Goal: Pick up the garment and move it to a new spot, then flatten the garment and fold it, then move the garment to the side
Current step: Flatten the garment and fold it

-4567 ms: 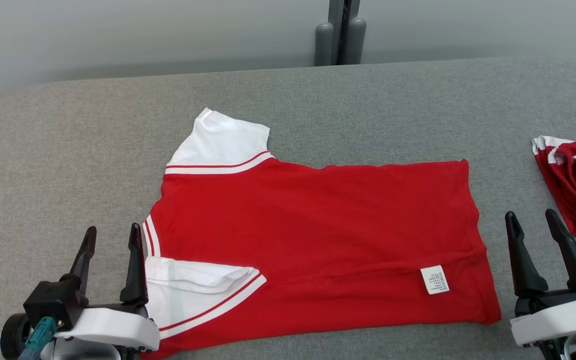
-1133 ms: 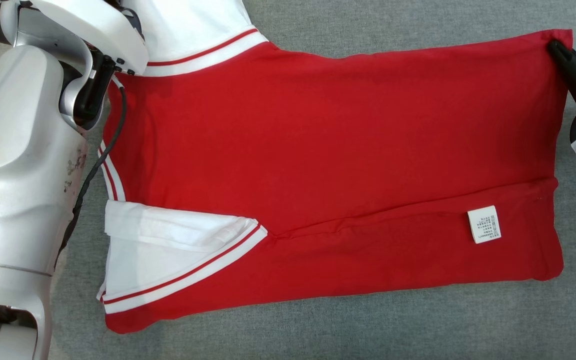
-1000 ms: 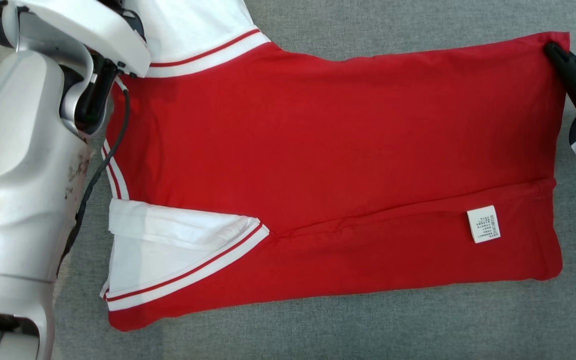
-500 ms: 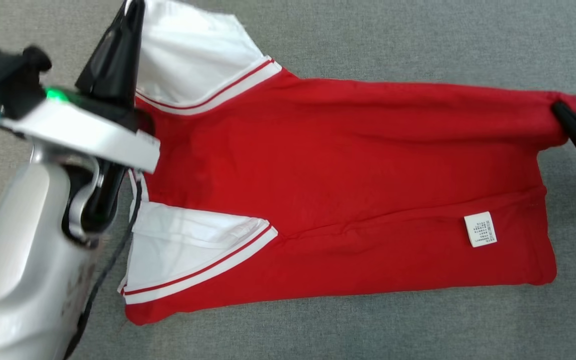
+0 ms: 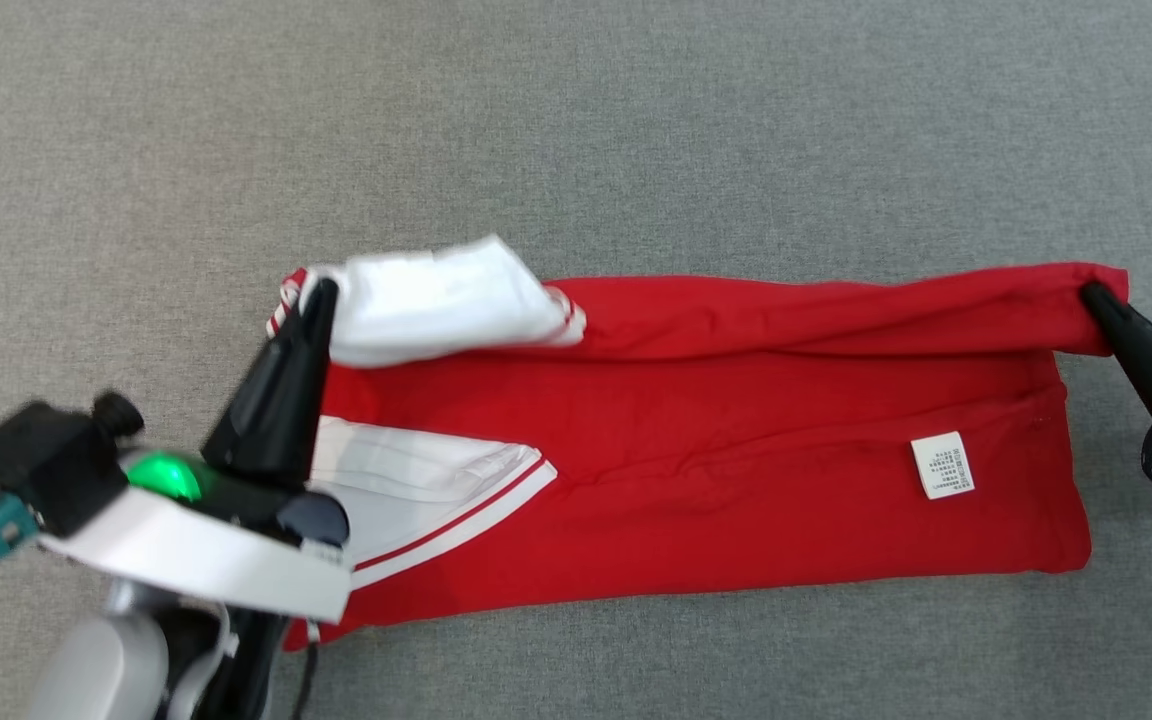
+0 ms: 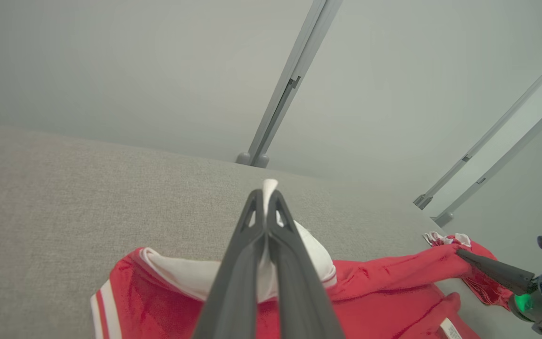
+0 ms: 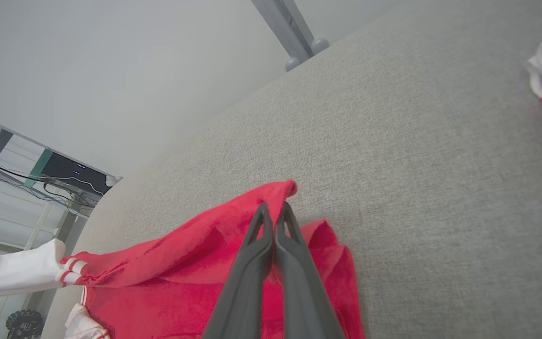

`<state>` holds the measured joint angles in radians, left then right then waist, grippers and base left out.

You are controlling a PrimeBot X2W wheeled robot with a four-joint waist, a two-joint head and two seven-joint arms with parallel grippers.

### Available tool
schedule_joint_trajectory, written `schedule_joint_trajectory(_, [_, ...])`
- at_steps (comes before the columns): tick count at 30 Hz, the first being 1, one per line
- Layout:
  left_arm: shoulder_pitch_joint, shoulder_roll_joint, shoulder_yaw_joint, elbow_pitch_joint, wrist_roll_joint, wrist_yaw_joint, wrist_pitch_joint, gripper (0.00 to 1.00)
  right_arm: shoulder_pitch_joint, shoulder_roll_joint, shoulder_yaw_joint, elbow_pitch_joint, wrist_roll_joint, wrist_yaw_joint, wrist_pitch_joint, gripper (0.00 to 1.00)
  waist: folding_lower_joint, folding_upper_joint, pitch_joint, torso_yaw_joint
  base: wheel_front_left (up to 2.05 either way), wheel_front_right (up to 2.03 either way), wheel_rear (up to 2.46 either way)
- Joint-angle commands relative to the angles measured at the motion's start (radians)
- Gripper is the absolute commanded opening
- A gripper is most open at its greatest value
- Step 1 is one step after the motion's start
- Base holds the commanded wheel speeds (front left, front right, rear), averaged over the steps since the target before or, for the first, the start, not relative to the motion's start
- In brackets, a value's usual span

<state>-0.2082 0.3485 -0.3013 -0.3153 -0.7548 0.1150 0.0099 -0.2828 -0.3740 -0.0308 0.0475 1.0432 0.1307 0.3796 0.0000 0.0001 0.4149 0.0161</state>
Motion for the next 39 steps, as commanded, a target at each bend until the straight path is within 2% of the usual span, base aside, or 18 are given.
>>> schedule_joint_trajectory(1, [0.025, -0.005, 0.004, -0.018, -0.013, 0.009, 0.0, 0.0, 0.014, -0.009, 0.006, -0.004, -0.012, 0.0, -0.023, 0.0, 0.0, -0.0001, -0.005, 0.0, 0.0, 0.0, 0.0])
schedule_joint_trajectory(7, [0.154, -0.016, 0.0, -0.071, -0.05, 0.038, 0.001, 0.0, 0.066, -0.052, 0.079, -0.014, -0.042, 0.0, -0.12, 0.0, 0.0, -0.0001, -0.017, 0.01, 0.0, 0.0, 0.0])
schedule_joint_trajectory(13, [0.224, -0.024, -0.013, -0.036, -0.07, 0.058, 0.008, 0.0, 0.109, -0.091, 0.134, 0.0, -0.067, 0.0, -0.201, 0.0, 0.0, -0.0001, -0.025, 0.014, 0.0, 0.0, 0.0])
schedule_joint_trajectory(16, [0.236, -0.029, -0.02, 0.007, -0.064, 0.063, 0.005, 0.0, 0.125, -0.102, 0.162, 0.01, -0.081, 0.0, -0.244, 0.45, 0.0, -0.0001, -0.027, 0.017, 0.0, 0.0, 0.0])
schedule_joint_trajectory(17, [0.238, -0.035, -0.02, 0.024, -0.071, 0.06, 0.0, 0.0, 0.13, -0.101, 0.173, 0.011, -0.083, 0.0, -0.258, 0.88, 0.0, -0.0001, -0.028, 0.017, 0.0, 0.0, 0.0])
schedule_joint_trajectory(18, [0.237, -0.031, -0.019, 0.045, -0.064, 0.064, -0.004, 0.12, 0.135, -0.103, 0.183, 0.013, -0.088, 0.0, -0.272, 0.97, 0.0, -0.0001, -0.029, 0.017, 0.0, 0.0, 0.0])
schedule_joint_trajectory(19, [0.235, -0.03, -0.021, 0.066, -0.054, 0.068, -0.01, 0.41, 0.144, -0.106, 0.192, 0.013, -0.095, 0.0, -0.287, 1.0, 0.0, -0.0001, -0.03, 0.018, 0.0, 0.0, 0.0])
schedule_joint_trajectory(20, [0.23, -0.031, -0.023, 0.086, -0.041, 0.073, -0.017, 0.65, 0.151, -0.104, 0.2, 0.013, -0.098, 0.0, -0.302, 1.0, 0.0, -0.0001, -0.031, 0.019, 0.0, 0.0, 0.0])
schedule_joint_trajectory(21, [0.224, -0.032, -0.025, 0.104, -0.029, 0.075, -0.025, 0.98, 0.156, -0.098, 0.204, 0.01, -0.102, 0.0, -0.321, 1.0, 0.0, -0.0001, -0.032, 0.02, 0.0, 0.0, 0.0])
schedule_joint_trajectory(28, [0.184, -0.062, -0.035, 0.201, 0.051, 0.093, -0.128, 1.0, 0.198, -0.066, 0.213, -0.008, -0.192, 0.0, -0.432, 1.0, 0.0, -0.0001, -0.045, 0.019, 0.0, 0.0, 0.0])
schedule_joint_trajectory(32, [0.164, -0.083, -0.03, 0.228, 0.087, 0.098, -0.204, 1.0, 0.207, -0.038, 0.185, -0.022, -0.258, 0.0, -0.48, 1.0, 0.0, -0.0001, -0.059, 0.011, 0.0, 0.0, 0.0])
schedule_joint_trajectory(39, [0.127, -0.115, -0.002, 0.235, 0.158, 0.105, -0.265, 1.0, 0.192, 0.013, 0.128, -0.06, -0.347, 0.0, -0.518, 1.0, 0.0, -0.0001, -0.085, -0.002, 0.0, 0.0, 0.0])
